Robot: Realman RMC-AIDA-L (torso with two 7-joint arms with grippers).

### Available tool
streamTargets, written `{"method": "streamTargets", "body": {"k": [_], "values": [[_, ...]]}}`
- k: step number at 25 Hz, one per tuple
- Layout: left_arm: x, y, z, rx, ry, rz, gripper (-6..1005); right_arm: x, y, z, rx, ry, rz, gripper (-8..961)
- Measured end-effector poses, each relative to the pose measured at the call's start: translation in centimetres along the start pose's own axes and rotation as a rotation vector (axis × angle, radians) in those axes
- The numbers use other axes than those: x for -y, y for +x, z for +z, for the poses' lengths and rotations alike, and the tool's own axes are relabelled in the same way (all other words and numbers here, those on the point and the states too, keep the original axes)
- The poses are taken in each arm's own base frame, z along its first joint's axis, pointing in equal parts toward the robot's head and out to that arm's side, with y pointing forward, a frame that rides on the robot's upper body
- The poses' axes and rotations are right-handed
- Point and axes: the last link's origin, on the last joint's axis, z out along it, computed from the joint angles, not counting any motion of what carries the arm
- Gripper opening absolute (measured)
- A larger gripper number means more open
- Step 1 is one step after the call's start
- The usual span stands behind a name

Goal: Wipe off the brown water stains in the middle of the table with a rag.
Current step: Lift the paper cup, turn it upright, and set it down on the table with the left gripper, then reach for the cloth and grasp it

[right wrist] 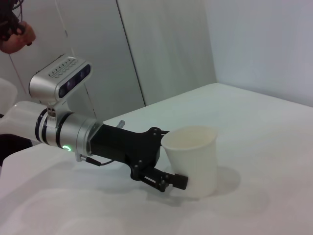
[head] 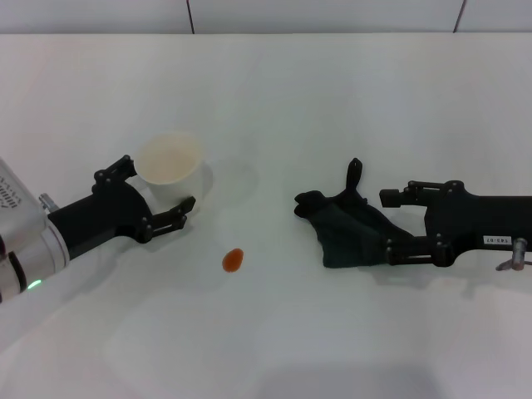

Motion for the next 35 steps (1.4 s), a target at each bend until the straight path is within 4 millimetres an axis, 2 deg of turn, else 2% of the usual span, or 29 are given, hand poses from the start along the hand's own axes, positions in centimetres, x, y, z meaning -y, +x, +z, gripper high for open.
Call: {"method": "streamTargets", "body": {"k": [12,15,17,22,25,26,27,33,35], "values": [[0.0,-1.3,-2.3,0.015,0.046,-0.006,888,-0.4,0.2,0.4,-0.012,-0.021,-0.001,785],[0.0,-0.9,-4.2,-0.046,0.058,-0.019,888,-0.5,0.2,0.5,-0.012,-0.027,-0.002,785],[0.0,-0.1,-6.1,-0.130,0.083,-0.031,889,-0.6,0.2,0.5,-0.006,-0.029,0.000,785],[0.5,1.6,-9.0,-0.258,0.126,-0.013,889,-0.7,0.0,0.5,0.014,-0.028,0.005,785],[1.7,2.7,-10.3,-0.278,0.110,-0.011,889,-0.7,-0.2,0.5,0.019,-0.030,0.001,785],[2.9,3.5,-11.2,-0.287,0.098,-0.014,889,-0.7,-0.2,0.6,0.020,-0.031,-0.001,785],[2.9,3.5,-11.2,-0.287,0.098,-0.014,889,-0.7,-0.3,0.6,0.021,-0.031,-0.003,785],[7.1,6.4,-13.9,-0.336,0.081,-0.015,880,-0.5,-1.1,0.5,0.033,-0.025,-0.023,785],[7.9,6.9,-14.2,-0.330,0.071,-0.013,880,-0.4,-1.2,0.5,0.036,-0.022,-0.024,785]]}}
